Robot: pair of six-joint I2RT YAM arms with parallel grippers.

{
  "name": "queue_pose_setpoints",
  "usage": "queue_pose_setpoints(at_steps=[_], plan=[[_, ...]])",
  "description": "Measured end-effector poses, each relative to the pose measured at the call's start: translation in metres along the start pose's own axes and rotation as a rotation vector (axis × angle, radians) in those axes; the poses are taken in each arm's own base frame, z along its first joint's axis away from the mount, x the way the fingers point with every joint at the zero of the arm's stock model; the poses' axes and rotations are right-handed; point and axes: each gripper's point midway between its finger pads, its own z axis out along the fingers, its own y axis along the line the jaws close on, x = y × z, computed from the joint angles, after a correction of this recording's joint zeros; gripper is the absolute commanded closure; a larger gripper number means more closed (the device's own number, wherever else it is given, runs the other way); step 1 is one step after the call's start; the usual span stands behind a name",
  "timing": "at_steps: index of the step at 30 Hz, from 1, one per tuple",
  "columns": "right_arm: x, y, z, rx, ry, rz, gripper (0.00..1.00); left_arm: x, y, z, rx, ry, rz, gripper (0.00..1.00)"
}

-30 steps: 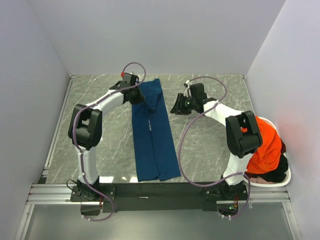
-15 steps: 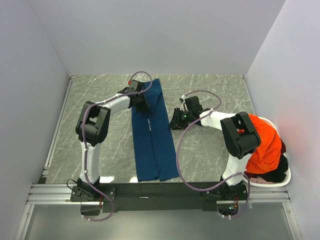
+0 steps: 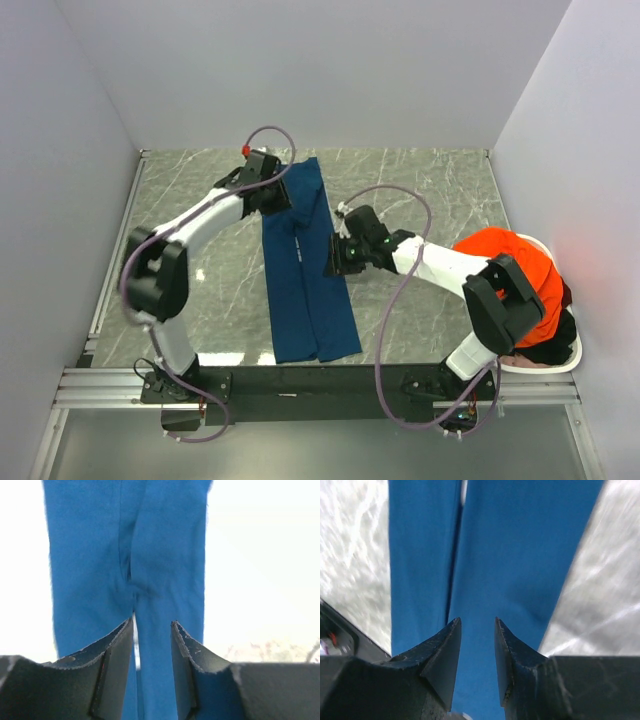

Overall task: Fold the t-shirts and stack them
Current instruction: Fold the tshirt

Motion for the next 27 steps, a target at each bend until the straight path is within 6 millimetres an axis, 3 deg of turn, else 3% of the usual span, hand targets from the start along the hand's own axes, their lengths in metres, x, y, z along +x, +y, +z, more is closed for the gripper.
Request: queue_pose_setpoints(at_steps=[2, 5, 8, 12, 15, 19, 22, 27], plan=[[0.018, 0.003, -0.004, 0.018, 0.028, -0.007, 0.60, -0.001, -0.004, -0.029, 0.010, -0.038, 0.010, 0.58], [0.047, -0.001, -0.010, 0.067, 0.085, -0.003, 0.60, 0.021, 0.002, -0.066, 0.008, -0.047, 0.034, 0.57], [0.071, -0.005, -0.018, 0.120, 0.130, 0.006, 0.59, 0.067, 0.020, -0.084, -0.031, 0.021, 0.065, 0.53], [0.102, -0.006, -0.034, 0.184, 0.184, 0.004, 0.58, 0.147, 0.056, -0.110, -0.121, 0.176, 0.120, 0.48], [0.120, -0.005, -0.047, 0.212, 0.211, -0.002, 0.56, 0.183, 0.073, -0.135, -0.148, 0.245, 0.141, 0.40], [0.147, -0.010, -0.058, 0.238, 0.266, 0.011, 0.56, 0.207, 0.088, -0.160, -0.159, 0.288, 0.136, 0.19], [0.167, -0.020, -0.061, 0.272, 0.315, 0.030, 0.55, 0.223, 0.097, -0.165, -0.180, 0.331, 0.130, 0.03], [0.183, -0.026, -0.063, 0.290, 0.360, 0.048, 0.56, 0.245, 0.110, -0.167, -0.212, 0.401, 0.127, 0.01]])
